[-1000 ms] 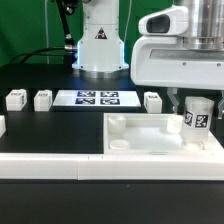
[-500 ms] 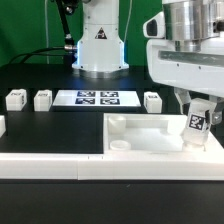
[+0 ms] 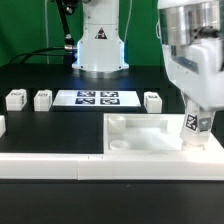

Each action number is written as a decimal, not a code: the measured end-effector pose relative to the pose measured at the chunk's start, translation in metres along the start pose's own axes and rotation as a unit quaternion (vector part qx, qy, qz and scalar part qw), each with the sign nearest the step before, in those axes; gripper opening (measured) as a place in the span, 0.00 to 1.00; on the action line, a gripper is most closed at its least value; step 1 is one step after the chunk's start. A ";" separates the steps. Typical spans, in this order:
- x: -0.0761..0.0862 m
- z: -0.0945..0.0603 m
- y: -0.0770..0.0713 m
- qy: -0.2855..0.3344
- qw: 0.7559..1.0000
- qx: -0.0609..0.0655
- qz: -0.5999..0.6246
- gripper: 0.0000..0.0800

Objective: Assemble square table

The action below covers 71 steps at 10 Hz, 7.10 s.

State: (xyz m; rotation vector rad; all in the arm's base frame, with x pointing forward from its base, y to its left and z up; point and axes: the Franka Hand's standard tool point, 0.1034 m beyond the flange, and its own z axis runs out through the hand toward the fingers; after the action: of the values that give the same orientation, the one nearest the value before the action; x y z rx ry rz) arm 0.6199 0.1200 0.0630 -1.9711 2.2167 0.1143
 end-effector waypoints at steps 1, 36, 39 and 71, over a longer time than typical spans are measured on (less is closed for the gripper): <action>0.000 0.002 0.001 -0.010 0.997 0.003 0.075 0.49; 0.017 -0.008 -0.008 -0.001 1.000 0.025 -0.008 0.55; 0.012 -0.005 -0.005 0.007 0.974 0.019 -0.227 0.79; -0.005 -0.004 -0.009 0.028 0.933 -0.032 -0.357 0.81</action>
Offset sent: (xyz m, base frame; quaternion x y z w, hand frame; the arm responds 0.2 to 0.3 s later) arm 0.0000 0.0000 0.0000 0.0000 0.0000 0.1296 0.9916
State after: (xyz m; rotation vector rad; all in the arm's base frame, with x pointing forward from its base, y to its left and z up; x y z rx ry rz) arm 0.6289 0.1229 0.0685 -2.6956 1.3977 0.0319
